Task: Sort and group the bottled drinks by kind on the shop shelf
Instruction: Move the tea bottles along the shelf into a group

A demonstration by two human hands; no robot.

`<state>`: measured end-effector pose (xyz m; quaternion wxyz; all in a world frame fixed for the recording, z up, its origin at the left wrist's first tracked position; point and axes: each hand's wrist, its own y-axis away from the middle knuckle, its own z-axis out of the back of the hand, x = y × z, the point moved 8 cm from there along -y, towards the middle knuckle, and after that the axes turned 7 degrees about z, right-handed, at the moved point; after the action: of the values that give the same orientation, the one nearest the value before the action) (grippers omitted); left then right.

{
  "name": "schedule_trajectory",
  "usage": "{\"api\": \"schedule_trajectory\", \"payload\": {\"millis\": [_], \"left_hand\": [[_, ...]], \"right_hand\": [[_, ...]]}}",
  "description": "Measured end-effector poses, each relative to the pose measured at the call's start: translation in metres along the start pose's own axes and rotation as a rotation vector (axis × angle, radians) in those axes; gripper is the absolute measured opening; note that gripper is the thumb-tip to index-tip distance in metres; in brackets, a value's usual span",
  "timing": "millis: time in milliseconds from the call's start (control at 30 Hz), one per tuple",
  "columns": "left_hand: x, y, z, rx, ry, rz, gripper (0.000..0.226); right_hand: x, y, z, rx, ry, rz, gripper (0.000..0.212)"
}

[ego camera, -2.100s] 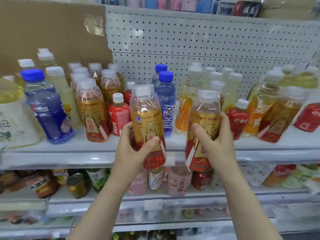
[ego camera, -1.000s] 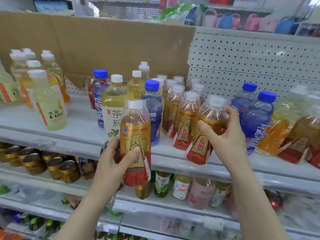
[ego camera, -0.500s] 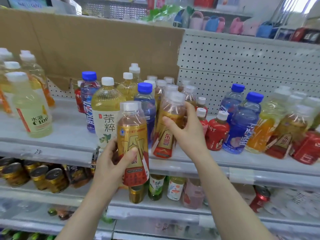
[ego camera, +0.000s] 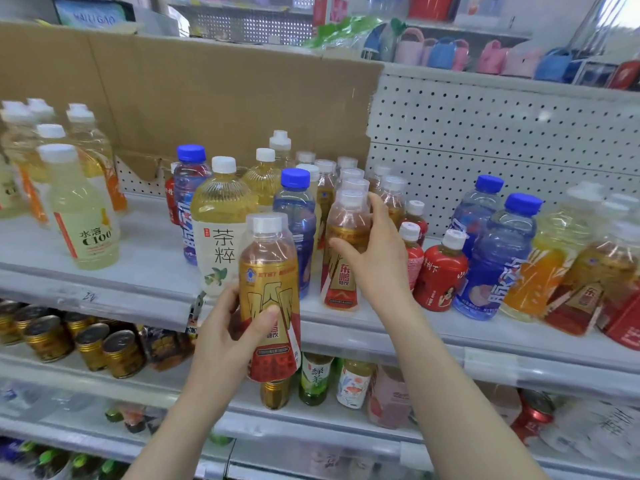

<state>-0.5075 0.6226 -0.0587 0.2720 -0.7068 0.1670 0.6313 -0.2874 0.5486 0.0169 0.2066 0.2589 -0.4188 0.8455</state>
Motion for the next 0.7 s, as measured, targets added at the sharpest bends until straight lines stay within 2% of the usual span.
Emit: {"api": "schedule_trajectory", "payload": {"millis": [200,367,467,500,633,700], "left_hand": [[-0.002,-0.001,-0.017,0.019,0.009,-0.009,0.054],[-0.003,-0.001,-0.027,0.045,0.009,-0.012,0.061],[-0.003,-0.001,-0.031,0.054,0.027,-0.008,0.062],[-0.002,-0.002,-0.032,0.056,0.026,-0.006,0.063],[0.002,-0.004,-0.038,0.057,0.02,0.005,0.062],[0.001,-0.004,-0.043,0.054,0.012,0.0,0.062]], "right_hand": [[0.005,0.002,-0.001,-0.037,0.06,-0.013,0.071],[-0.003,-0.001,0.013,0.041,0.135,0.031,0.063],[-0.02,-0.004,0.055,-0.119,0.254,0.034,0.047],[-0.03,-0.008,0.063,-0.125,0.303,0.011,0.045],[-0.055,-0.018,0.051,0.106,0.426,-0.075,0.041],[-0.057,-0.015,0.048,0.111,0.378,-0.077,0.039]]}}
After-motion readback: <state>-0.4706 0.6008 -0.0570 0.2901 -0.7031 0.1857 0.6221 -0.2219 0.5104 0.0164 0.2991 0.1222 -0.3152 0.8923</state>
